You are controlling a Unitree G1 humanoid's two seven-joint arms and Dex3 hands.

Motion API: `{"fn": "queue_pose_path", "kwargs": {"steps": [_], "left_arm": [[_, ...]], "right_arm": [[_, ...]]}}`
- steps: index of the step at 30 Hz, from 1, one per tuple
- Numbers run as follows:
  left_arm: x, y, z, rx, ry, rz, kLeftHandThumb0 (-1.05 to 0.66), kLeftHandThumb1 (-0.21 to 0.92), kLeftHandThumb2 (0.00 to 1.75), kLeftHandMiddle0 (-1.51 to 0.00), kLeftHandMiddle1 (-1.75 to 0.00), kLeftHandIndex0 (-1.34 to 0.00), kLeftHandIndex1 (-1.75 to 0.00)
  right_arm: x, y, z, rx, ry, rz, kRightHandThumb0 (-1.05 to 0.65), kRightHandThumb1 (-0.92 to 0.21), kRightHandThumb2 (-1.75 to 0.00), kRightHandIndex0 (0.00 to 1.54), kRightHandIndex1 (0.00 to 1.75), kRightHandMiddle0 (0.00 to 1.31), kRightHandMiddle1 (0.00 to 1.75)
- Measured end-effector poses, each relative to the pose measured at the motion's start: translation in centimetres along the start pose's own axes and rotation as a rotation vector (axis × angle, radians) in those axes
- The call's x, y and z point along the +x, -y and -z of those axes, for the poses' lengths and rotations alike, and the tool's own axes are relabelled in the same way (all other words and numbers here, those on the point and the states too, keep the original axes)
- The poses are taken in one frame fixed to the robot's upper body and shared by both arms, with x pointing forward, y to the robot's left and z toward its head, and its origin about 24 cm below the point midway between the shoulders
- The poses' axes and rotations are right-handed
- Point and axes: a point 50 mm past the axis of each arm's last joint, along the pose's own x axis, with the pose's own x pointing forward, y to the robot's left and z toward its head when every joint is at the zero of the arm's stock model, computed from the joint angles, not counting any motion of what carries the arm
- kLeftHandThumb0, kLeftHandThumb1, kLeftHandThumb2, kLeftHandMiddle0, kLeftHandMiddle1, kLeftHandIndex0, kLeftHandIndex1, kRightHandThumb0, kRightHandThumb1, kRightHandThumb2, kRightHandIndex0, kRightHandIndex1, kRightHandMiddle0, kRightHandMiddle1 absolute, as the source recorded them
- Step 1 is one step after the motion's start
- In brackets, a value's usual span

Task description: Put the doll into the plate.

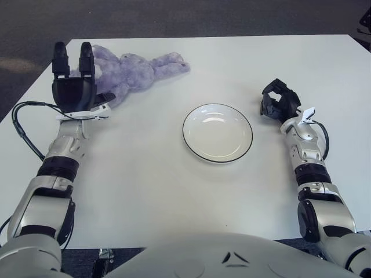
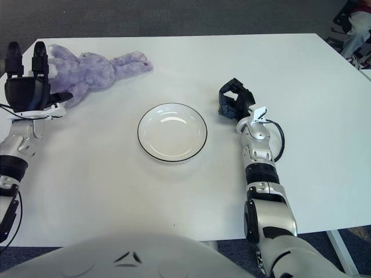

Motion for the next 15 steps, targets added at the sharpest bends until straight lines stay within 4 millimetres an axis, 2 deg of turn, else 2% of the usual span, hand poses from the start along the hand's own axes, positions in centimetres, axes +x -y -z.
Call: {"fn": "queue_pose_path", "kwargs": {"steps": [5,15], "left_arm": [[0.05,-0.18,0.01,-0.038,-0.012,-0.044,-0.91,0.82,0.03,0.00,0.00,0.00,-0.18],[0.37,-0.44,-0.04,-0.041,-0.021,-0.077,-0.91,0.81,0.04,0.00,0.00,0.00,-0.13]], "right_arm": [[0.00,0.00,0.00,0.000,0.000,0.000,-0.41,-0.58,-0.99,0.95,1.75,0.41,1.75],[0.03,-0.02,0.00,0.000,0.000,0.004,-0.41,-0.55,-1.02,0.99,1.75,0.43,1.75]]}}
